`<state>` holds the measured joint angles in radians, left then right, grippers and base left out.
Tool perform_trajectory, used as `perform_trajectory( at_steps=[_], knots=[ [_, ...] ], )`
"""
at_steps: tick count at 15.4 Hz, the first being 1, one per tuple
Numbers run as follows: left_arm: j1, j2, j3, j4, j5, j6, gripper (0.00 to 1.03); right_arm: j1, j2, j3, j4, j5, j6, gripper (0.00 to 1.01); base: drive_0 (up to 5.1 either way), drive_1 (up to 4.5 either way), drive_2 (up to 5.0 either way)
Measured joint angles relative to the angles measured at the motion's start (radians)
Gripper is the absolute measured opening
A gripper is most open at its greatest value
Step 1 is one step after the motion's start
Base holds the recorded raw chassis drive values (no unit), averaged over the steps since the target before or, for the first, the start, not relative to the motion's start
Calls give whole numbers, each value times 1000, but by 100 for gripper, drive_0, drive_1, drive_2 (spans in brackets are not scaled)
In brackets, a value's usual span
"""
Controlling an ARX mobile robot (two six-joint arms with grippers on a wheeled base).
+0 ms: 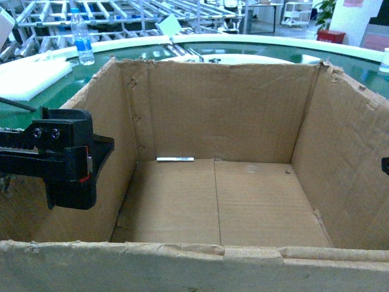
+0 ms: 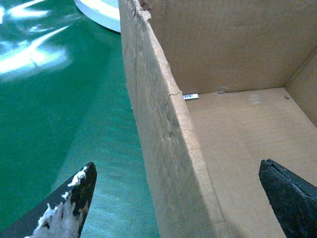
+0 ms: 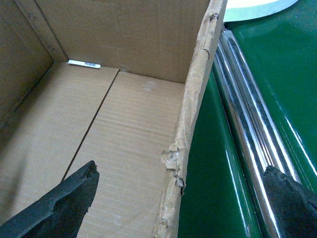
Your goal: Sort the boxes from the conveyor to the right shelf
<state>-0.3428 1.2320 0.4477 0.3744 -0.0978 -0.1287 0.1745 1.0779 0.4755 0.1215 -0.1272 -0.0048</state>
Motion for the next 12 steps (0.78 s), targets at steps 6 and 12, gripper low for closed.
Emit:
perform_trajectory(
  at_steps=[6, 12],
  knots=[
    [21, -7, 4, -63, -28, -31, 98, 0, 0, 0, 0, 0, -4, 98, 0, 0, 0],
    [-43, -108, 28, -134, -37, -48, 98, 0, 0, 0, 0, 0, -8, 98, 0, 0, 0]
  ],
)
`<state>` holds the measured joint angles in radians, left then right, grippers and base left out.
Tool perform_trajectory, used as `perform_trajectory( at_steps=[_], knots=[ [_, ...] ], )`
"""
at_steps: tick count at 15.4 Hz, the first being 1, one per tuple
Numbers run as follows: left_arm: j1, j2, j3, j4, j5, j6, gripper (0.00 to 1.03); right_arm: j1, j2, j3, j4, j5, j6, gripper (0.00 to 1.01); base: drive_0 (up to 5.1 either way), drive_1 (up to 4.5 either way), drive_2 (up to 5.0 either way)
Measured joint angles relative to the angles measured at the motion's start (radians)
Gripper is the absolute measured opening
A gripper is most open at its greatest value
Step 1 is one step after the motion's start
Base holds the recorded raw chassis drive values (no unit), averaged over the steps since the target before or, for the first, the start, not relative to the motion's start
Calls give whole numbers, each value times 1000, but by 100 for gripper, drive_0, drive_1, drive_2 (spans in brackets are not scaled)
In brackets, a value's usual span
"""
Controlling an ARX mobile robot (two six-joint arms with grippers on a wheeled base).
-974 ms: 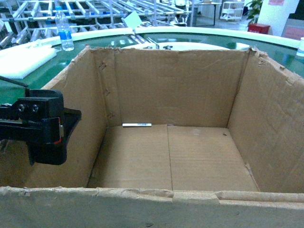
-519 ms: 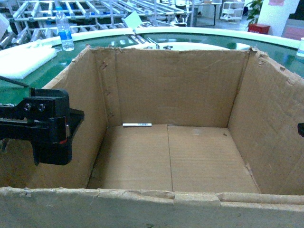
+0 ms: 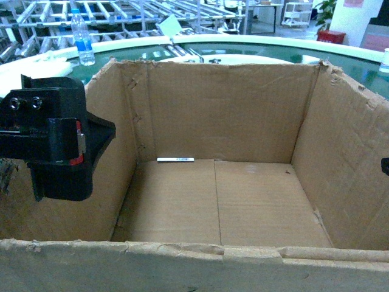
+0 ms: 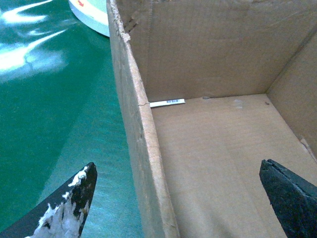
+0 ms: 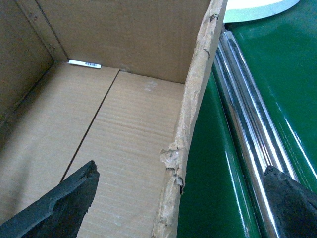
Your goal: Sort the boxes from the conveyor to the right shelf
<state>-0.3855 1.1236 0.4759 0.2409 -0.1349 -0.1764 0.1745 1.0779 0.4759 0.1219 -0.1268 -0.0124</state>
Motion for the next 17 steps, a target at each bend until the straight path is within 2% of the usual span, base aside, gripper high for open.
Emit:
perform_trajectory(
  at_steps=[9, 13, 14, 15, 17],
  knots=[
    [5, 100, 6, 21, -3, -23, 98, 0, 0, 0, 0, 0, 0, 98, 0, 0, 0],
    [-45, 82, 24, 16, -50, -26, 98, -5, 0, 0, 0, 6, -7, 98, 0, 0, 0],
    [-58, 59, 34, -18, -65, -25, 98, -5, 0, 0, 0, 6, -7, 98, 0, 0, 0],
    [-92, 50, 57, -33, -64, -26, 98, -5, 0, 0, 0, 3, -6, 98, 0, 0, 0],
    [-80, 100, 57, -18, -82, -32, 98, -5, 0, 0, 0, 2, -6, 98, 0, 0, 0]
  ],
)
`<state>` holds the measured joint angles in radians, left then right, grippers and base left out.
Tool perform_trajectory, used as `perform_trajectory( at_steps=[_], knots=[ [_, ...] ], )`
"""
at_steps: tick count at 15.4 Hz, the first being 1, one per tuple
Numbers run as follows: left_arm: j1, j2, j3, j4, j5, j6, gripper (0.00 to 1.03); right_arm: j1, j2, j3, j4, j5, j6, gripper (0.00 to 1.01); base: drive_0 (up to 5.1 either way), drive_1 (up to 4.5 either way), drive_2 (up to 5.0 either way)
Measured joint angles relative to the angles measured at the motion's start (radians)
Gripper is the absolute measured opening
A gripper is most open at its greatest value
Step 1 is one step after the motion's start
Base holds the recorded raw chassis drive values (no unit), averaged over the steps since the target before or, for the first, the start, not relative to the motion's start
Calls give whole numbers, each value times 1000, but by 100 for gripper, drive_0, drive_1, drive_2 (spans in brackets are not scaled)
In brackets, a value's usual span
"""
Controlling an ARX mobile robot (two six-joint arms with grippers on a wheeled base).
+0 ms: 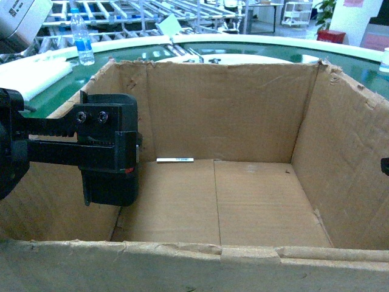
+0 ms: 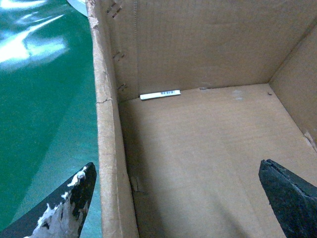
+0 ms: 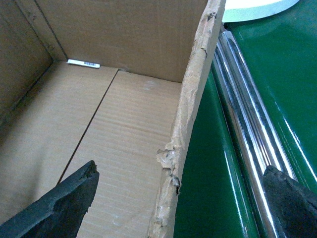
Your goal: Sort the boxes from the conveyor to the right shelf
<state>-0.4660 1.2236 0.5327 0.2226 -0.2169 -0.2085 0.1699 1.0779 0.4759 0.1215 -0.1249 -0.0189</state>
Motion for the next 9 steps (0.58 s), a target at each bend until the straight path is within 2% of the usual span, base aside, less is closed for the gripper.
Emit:
perform_trajectory(
  at_steps=[3, 9],
  knots=[
    [7, -55, -5, -23, -20, -7, 98, 0, 0, 0, 0, 1, 0, 98, 0, 0, 0],
    [40, -25, -13, 13, 8, -13, 98, 0, 0, 0, 0, 0, 0, 98, 0, 0, 0]
  ],
)
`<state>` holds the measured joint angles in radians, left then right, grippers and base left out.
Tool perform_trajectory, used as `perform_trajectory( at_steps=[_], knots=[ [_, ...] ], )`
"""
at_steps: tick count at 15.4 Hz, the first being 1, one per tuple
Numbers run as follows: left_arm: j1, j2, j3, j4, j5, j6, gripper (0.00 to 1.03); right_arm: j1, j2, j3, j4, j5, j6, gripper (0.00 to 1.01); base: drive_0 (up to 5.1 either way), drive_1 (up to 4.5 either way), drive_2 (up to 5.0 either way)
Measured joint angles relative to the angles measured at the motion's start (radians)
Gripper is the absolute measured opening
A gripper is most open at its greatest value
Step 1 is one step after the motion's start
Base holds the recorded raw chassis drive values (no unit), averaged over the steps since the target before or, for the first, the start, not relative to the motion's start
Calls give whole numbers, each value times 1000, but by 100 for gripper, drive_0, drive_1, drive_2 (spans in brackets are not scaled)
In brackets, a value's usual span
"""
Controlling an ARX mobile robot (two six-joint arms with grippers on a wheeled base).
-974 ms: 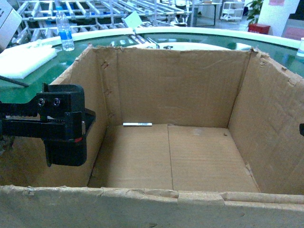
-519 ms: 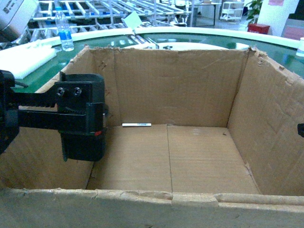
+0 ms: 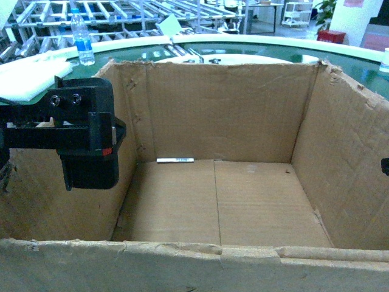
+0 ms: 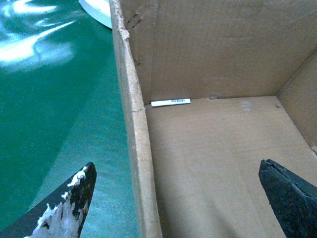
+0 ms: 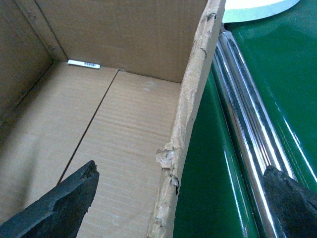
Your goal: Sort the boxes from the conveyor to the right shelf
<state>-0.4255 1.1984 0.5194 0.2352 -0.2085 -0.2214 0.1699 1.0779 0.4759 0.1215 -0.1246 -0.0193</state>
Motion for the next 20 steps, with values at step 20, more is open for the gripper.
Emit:
perform_trajectory(
  at_steps=[20],
  knots=[
    [4, 9, 0, 0, -4, 0, 95, 0, 0, 0, 0, -1, 0, 87, 0, 0, 0]
  ],
)
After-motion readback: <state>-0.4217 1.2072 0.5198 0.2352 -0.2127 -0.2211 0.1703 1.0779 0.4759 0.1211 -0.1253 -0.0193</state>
